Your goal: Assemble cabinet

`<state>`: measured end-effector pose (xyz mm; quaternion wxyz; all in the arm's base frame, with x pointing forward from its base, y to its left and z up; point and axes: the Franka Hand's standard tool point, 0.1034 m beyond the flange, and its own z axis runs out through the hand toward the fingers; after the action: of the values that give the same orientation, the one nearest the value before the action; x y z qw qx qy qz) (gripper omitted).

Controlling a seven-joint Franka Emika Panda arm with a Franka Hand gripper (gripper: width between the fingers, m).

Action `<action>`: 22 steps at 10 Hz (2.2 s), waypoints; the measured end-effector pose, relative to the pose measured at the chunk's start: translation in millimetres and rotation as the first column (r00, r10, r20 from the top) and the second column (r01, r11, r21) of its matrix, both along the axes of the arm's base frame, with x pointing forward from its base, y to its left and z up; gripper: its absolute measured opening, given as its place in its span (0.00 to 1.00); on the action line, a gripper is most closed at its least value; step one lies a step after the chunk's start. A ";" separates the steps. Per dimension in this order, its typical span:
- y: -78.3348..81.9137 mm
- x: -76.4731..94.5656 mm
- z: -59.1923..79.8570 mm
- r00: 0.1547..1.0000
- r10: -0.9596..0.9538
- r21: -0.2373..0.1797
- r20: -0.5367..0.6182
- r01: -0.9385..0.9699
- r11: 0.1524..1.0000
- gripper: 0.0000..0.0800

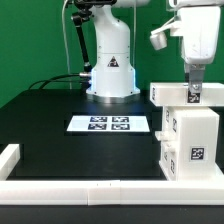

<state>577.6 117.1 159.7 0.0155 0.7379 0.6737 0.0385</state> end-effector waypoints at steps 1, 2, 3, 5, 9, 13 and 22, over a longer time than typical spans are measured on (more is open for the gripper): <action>-1.4 0.2 -3.0 0.995 0.095 -0.019 0.004 -0.095 0.995 1.00; -0.8 -0.9 -4.8 0.999 0.032 -0.016 0.000 -0.032 0.999 1.00; -1.3 -1.0 -5.2 1.000 0.024 -0.015 -0.001 -0.024 1.000 1.00; -2.7 -0.8 -5.3 1.000 0.022 -0.015 -0.001 -0.022 1.000 0.85; -3.8 -1.2 -5.6 0.988 -0.155 -0.002 -0.010 0.155 0.988 0.70; -2.7 -2.1 -6.0 0.835 -0.549 0.023 -0.030 0.550 0.835 0.70; -0.8 -2.3 -6.1 0.360 -0.930 0.042 -0.070 0.933 0.358 0.70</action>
Offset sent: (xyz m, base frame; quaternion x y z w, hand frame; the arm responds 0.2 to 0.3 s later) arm 0.0000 0.0000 0.0000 0.0000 0.0000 0.0000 1.0000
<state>575.3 116.3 153.6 -0.0044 0.9900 0.1365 0.0355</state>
